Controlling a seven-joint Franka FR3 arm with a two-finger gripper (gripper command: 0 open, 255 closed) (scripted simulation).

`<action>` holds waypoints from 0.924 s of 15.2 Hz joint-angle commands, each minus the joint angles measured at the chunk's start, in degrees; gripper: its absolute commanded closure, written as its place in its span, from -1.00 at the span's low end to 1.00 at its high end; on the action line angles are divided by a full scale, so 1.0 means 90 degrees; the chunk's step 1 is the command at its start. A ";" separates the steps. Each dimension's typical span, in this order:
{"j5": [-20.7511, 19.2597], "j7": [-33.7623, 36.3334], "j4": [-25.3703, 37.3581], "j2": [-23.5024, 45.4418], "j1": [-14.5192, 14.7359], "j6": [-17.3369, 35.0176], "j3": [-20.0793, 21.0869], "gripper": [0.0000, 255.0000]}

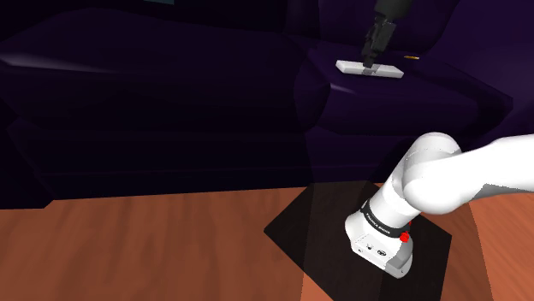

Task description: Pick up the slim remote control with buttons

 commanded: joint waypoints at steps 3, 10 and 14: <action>-0.0733 -0.2041 0.0516 0.0263 0.0444 -0.0246 -0.0805 -1.00; -0.0858 -0.2059 -0.0085 0.0091 0.0409 0.0190 -0.0921 -1.00; -0.0880 -0.2040 -0.0242 0.0047 0.0395 0.0302 -0.0937 1.00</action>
